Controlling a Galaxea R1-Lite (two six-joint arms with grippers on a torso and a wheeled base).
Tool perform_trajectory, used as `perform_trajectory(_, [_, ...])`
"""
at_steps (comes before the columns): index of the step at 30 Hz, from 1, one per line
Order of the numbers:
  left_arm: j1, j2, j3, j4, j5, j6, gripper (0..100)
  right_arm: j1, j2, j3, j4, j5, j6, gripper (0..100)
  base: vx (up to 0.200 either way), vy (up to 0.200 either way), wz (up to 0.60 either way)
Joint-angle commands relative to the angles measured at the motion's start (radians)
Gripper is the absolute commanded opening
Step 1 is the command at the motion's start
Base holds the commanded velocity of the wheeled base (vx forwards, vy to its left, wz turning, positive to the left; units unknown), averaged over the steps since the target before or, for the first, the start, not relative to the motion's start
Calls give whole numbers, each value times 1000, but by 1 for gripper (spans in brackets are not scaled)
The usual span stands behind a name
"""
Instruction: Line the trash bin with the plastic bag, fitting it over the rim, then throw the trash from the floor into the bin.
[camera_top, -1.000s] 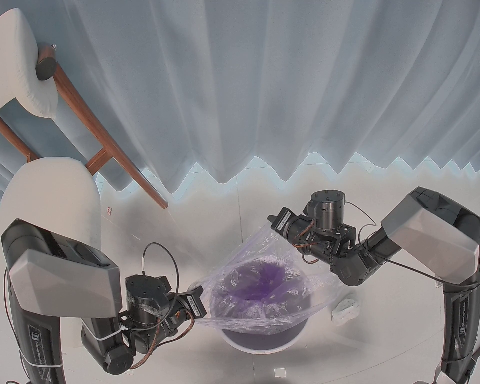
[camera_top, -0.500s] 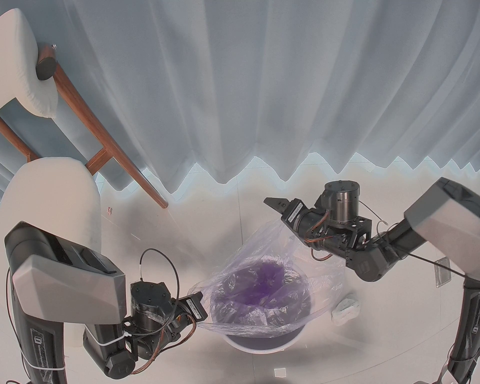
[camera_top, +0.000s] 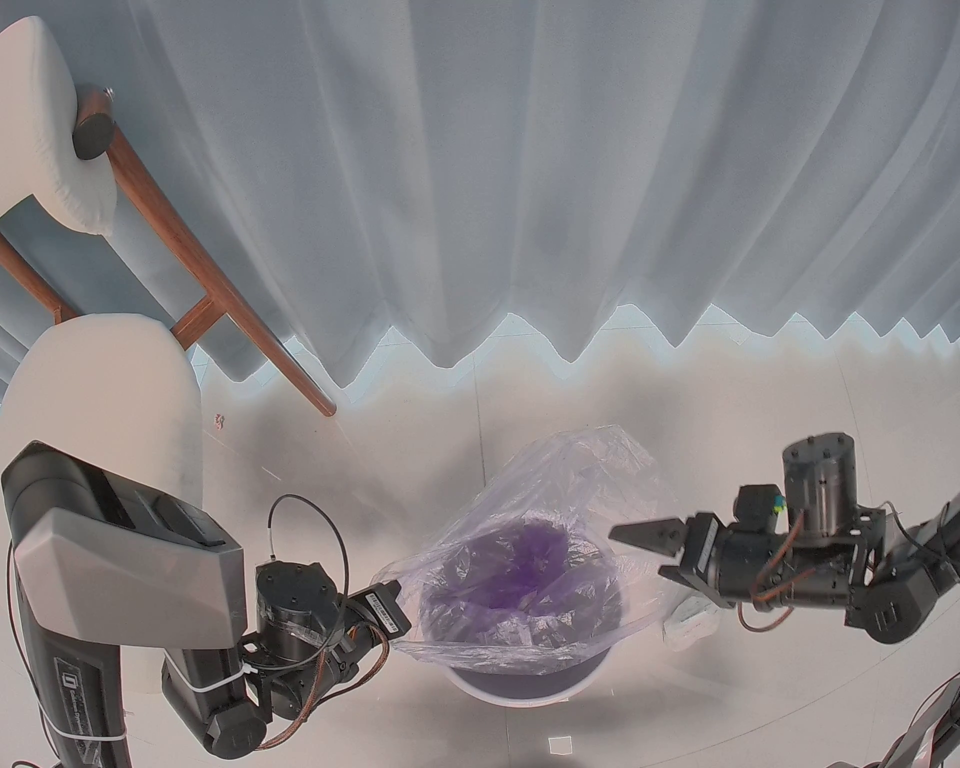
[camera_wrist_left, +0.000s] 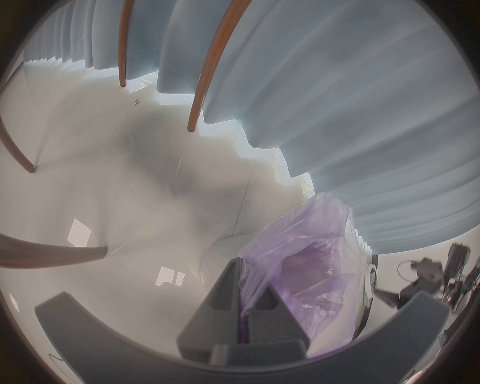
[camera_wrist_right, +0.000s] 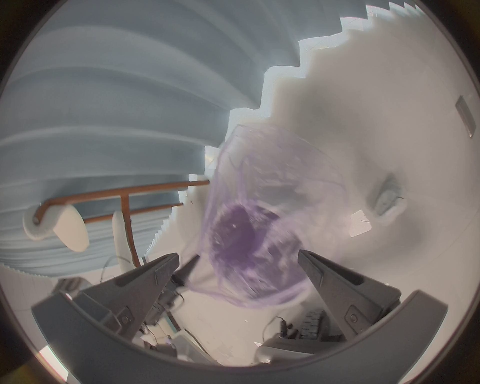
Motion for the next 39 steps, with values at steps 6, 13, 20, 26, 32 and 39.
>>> perform_trajectory(6, [-44, -68, 123, 0, 60, -33, 0, -15, -34, 277, -149, 2, -75, 100, 0, 0, 0])
perform_trajectory(13, [-143, -76, 200, -1, 165, -123, 0, -1, 8, 291, -152, -3, -40, 100, 0, 0, 0])
perform_trajectory(20, [-233, -42, 195, -1, 235, -171, 0, 3, 75, 225, -254, -27, 55, 100, 0, 0, 0])
perform_trajectory(26, [-250, -30, 192, -1, 260, -171, 0, 64, 95, 214, -293, -73, 56, 100, 0, 0, 0])
perform_trajectory(32, [-248, -31, 190, -1, 260, -168, 0, 107, 117, 213, -299, -84, 70, 100, 0, 0, 0])
perform_trajectory(39, [-248, -28, 192, -1, 265, -166, 0, 158, 150, 184, -297, -127, 96, 0, 0, 0, 0])
